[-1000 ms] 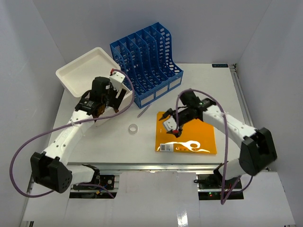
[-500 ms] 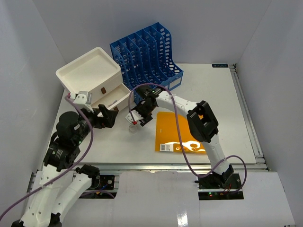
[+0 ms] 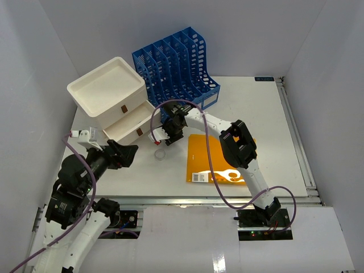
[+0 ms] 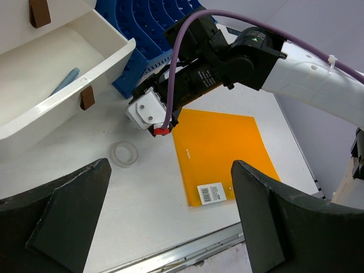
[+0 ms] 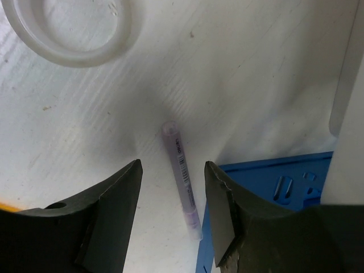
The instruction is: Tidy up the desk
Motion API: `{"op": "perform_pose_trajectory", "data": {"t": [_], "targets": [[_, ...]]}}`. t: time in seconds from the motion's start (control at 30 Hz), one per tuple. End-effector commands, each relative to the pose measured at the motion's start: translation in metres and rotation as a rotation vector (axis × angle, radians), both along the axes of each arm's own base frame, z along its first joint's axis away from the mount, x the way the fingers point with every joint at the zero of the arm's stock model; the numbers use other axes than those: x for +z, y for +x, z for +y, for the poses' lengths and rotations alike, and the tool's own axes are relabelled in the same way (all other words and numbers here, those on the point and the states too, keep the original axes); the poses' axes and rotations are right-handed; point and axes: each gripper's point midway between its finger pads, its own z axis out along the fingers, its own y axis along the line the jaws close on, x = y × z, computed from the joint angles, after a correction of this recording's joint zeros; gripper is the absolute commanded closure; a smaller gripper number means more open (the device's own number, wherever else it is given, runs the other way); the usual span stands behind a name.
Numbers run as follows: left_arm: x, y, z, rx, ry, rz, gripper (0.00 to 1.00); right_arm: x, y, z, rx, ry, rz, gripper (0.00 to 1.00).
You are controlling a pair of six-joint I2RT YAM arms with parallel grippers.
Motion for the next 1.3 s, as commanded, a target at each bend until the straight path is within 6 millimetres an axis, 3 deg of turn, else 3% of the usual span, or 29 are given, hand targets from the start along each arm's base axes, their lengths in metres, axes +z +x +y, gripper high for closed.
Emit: {"op": "perform_pose_trajectory", "data": {"t": [0.0, 0.4, 0.63, 0.9, 1.27], "targets": [[-0.01, -0.006, -0.002, -0.01, -0.027, 0.041, 0.02, -0.029, 0.001, -0.013, -0.005, -0.078, 0.003, 0.48], [-0.008, -0.009, -0.003, -0.007, -0.062, 0.051, 0.02, -0.047, -0.004, -0.02, -0.003, -0.127, 0.012, 0.48], [-0.003, -0.01, -0.004, -0.014, -0.073, 0.047, 0.02, -0.062, -0.017, -0.026, 0.128, -0.236, 0.006, 0.45], [0.002, -0.017, 0.002, 0.004, -0.079, 0.037, 0.02, -0.071, -0.025, -0.034, 0.195, -0.323, 0.032, 0.52], [0.006, -0.019, 0.002, 0.002, -0.087, 0.031, 0.02, -0.073, -0.051, -0.069, 0.223, -0.442, 0.123, 0.65]]}}
